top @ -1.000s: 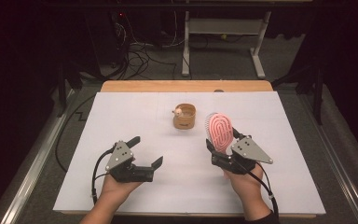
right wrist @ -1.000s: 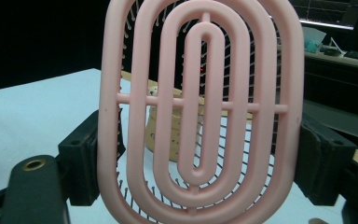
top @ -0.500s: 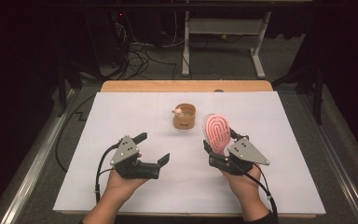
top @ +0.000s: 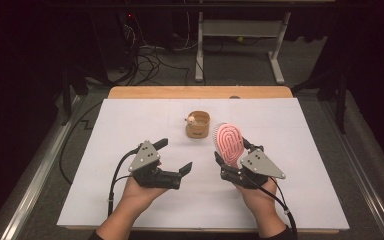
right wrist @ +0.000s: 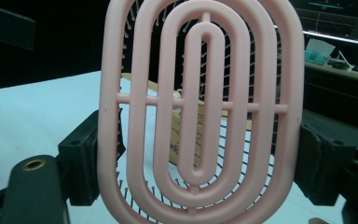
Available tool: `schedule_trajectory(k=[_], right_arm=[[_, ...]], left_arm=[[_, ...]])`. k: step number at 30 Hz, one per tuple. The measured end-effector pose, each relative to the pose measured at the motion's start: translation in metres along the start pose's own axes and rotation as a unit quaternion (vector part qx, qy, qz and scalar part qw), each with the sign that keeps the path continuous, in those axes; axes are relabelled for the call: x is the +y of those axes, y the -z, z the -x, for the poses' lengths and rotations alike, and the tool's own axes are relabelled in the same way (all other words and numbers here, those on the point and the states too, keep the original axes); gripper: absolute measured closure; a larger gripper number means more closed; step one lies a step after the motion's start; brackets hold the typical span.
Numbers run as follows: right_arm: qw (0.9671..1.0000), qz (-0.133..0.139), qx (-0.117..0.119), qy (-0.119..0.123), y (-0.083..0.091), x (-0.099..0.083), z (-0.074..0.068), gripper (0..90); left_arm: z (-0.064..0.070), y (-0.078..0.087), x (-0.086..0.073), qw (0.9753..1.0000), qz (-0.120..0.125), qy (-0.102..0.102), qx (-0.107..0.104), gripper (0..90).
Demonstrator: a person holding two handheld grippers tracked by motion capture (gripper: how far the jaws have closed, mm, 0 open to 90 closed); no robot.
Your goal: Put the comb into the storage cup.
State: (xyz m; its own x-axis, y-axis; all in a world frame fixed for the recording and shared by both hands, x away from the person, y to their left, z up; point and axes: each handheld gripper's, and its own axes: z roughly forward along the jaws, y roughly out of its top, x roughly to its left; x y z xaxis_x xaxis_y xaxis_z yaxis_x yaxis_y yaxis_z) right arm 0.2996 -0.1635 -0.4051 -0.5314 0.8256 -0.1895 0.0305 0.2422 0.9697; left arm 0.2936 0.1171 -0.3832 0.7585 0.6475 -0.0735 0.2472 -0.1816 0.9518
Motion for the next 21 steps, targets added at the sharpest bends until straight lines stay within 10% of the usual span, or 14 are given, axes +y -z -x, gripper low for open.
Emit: schedule_trajectory(k=[21], right_arm=[[0.9999, 0.000, 0.009, 0.014, -0.002, 0.000, -0.012, 19.8]], left_arm=[[0.015, -0.016, 0.021, 0.9996, 0.008, -0.003, -0.027, 0.0]])
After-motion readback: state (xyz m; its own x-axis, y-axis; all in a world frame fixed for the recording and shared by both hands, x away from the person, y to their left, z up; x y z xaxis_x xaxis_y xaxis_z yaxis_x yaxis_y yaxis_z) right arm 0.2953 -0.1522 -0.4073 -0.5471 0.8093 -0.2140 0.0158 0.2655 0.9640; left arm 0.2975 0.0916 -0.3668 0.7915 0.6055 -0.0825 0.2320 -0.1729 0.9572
